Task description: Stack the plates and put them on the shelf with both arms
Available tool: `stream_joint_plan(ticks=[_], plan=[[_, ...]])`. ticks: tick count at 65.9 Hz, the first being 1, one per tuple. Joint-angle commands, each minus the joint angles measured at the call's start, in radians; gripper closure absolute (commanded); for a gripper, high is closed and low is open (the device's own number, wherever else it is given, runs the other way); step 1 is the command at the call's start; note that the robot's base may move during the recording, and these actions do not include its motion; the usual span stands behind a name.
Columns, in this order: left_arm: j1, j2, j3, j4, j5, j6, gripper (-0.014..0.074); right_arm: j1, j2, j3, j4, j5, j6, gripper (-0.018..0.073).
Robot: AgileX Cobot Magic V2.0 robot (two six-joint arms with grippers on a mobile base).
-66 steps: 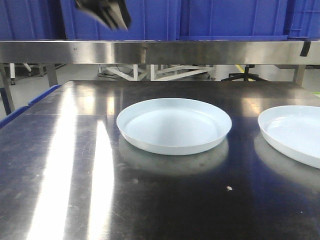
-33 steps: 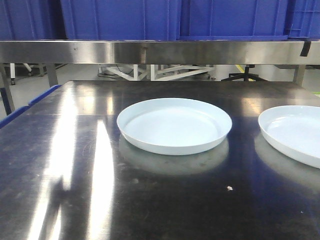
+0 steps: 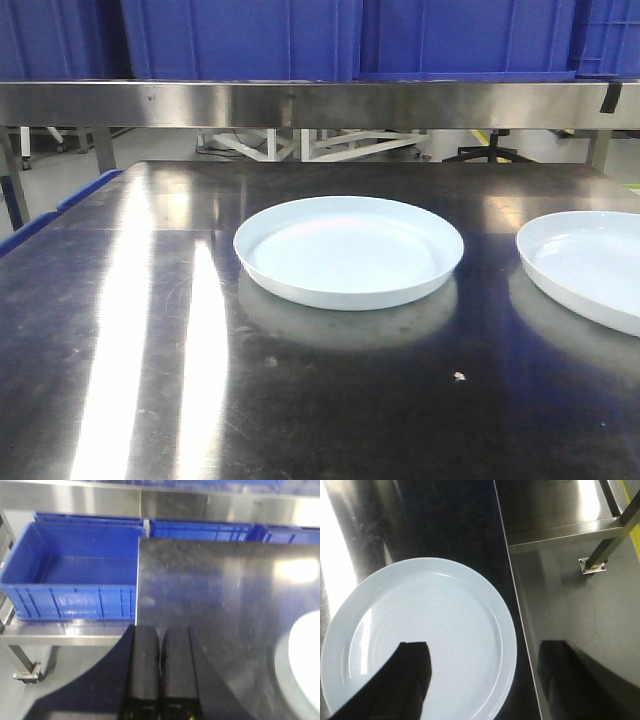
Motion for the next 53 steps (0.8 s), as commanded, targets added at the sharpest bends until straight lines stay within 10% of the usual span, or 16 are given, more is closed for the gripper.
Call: stream_joint_plan(ticks=[1,53], plan=[[0.002,-0.049,0.031,0.005,-0.117,-0.009,0.0507,0.000,-0.013,-0.037,-0.003,-0.067,-0.009,0.0000],[0.002,-0.110,0.157,0.013,-0.112,-0.009,0.0507,0.000,-0.013,-0.037,-0.003,-0.067,-0.009,0.0000]])
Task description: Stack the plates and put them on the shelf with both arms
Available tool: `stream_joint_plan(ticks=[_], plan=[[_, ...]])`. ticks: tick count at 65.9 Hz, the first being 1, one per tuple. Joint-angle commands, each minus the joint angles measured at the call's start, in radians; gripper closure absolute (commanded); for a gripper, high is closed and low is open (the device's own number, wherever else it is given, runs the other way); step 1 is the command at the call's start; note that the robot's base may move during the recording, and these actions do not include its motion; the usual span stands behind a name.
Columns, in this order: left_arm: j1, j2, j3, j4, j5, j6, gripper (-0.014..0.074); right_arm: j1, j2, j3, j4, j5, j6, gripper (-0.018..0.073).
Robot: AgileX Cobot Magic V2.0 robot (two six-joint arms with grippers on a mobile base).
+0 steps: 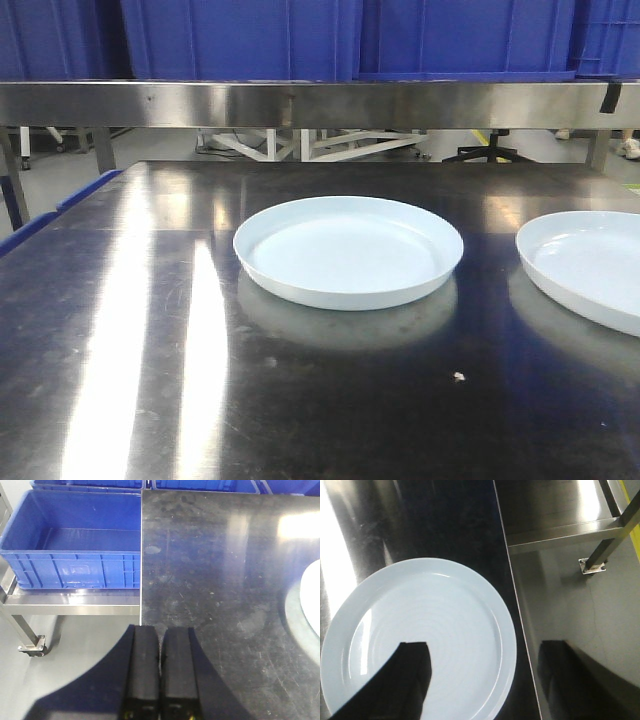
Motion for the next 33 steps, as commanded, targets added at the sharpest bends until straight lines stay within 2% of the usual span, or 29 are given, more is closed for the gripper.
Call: stream_joint_plan(ticks=[1,11,16,23,30,31,33], plan=[[0.002,-0.008,-0.028,0.003,-0.088,-0.009,0.0507,0.000,-0.013,-0.037,-0.003,-0.065,-0.009,0.0000],[0.002,-0.008,-0.028,0.003,-0.088,-0.009,0.0507,0.000,-0.013,-0.037,-0.003,-0.065,-0.009,0.0000],[0.002,-0.008,-0.028,0.003,-0.088,-0.009,0.0507,0.000,-0.013,-0.037,-0.003,-0.065,-0.009,0.0034],[0.002,-0.008,-0.028,0.003,-0.088,-0.009,0.0507,0.000,-0.013,-0.037,-0.003,-0.056,-0.009,0.0214],[0.002,-0.008,-0.028,0.003,-0.088,-0.009,0.0507,0.000,-0.013,-0.037,-0.003,-0.027,-0.009,0.0512],[0.002,-0.008,-0.028,0.003,-0.088,-0.009,0.0507,0.000,-0.013,-0.037,-0.003,-0.023,-0.009,0.0533],[0.002,-0.008,-0.028,0.003,-0.088,-0.009,0.0507,0.000,-0.013,-0.037,-0.003,-0.016,-0.009,0.0492]])
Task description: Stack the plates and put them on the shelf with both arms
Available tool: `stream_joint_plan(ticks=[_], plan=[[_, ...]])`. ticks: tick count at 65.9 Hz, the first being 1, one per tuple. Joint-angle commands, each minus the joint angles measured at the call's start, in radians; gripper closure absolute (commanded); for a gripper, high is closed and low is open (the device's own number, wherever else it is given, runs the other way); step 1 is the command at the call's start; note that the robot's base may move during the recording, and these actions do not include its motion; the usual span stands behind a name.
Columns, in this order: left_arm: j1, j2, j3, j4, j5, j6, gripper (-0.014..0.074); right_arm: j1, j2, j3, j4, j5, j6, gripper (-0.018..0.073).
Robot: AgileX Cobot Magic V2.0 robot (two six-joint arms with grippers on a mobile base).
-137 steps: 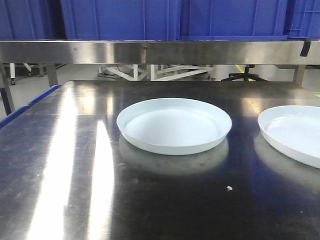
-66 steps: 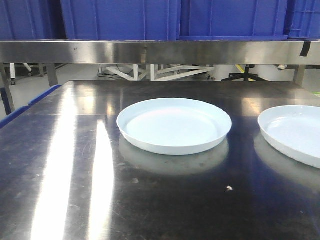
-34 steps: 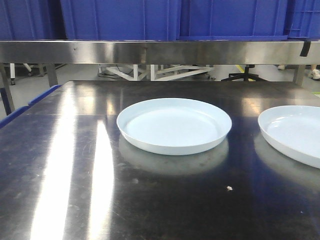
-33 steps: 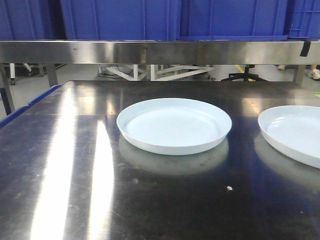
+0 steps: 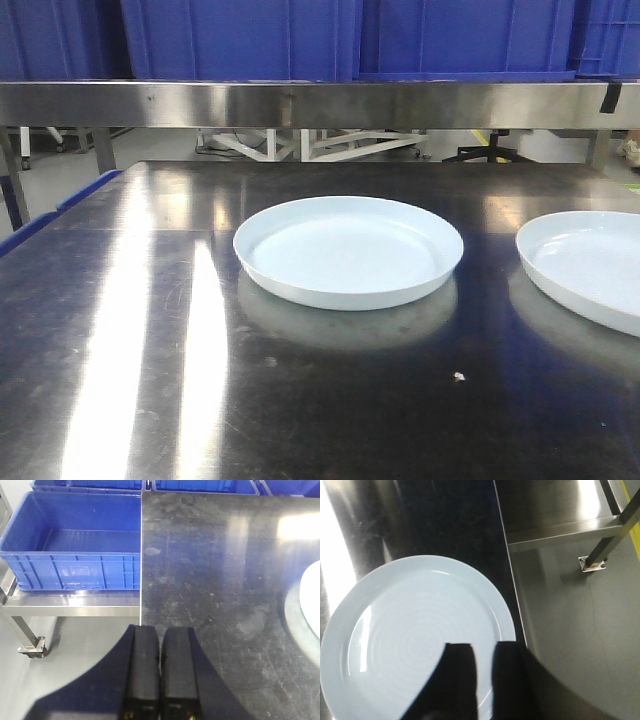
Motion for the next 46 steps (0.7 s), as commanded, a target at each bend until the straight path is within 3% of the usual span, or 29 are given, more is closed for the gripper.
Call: stream_joint_plan(ticks=[1,21,27,37,46], plan=[[0.002,-0.008,-0.028,0.003,-0.083,-0.009,0.0507,0.000,-0.013,-0.037,-0.003,-0.030,-0.009,0.0483],[0.002,-0.008,-0.028,0.003,-0.083,-0.009,0.0507,0.000,-0.013,-0.037,0.023,-0.009,-0.009,0.0492],[0.002,-0.008,-0.028,0.003,-0.083,-0.009,0.0507,0.000,-0.013,-0.037,0.023,0.013,-0.009,0.0405],[0.002,-0.008,-0.028,0.003,-0.083,-0.009,0.0507,0.000,-0.010,-0.037,0.022,0.036,-0.009,0.0153],[0.002,-0.008,-0.028,0.003,-0.083,-0.009,0.0507,-0.001,0.028,-0.039,0.005,0.031,-0.009,0.0159]])
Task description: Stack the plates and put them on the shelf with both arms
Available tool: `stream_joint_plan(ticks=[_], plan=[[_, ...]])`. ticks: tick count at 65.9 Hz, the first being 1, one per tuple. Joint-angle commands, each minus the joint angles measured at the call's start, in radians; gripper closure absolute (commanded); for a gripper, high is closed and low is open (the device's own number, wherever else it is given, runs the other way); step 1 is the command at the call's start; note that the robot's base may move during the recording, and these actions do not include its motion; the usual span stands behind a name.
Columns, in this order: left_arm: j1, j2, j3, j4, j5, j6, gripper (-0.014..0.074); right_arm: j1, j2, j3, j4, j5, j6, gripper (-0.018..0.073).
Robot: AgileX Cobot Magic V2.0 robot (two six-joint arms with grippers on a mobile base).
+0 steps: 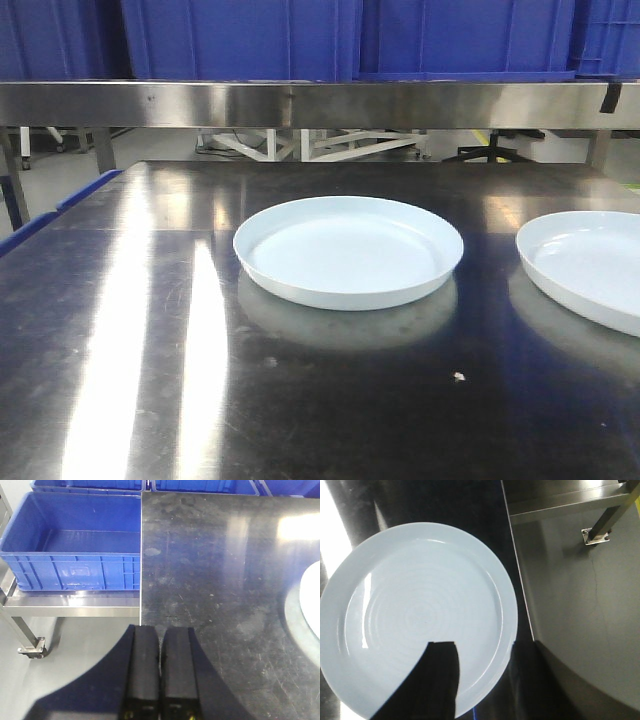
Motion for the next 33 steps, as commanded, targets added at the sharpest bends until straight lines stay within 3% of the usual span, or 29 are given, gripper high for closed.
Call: stream_joint_plan(ticks=[1,33], plan=[[-0.001,-0.008,-0.028,0.002,-0.082,-0.009,0.0507,-0.001,0.017,-0.039,-0.020,-0.048,-0.009,0.0162],[-0.001,-0.008,-0.028,0.002,-0.082,-0.009,0.0507,-0.077,0.307,-0.197,-0.027,-0.047,-0.009,0.0188]])
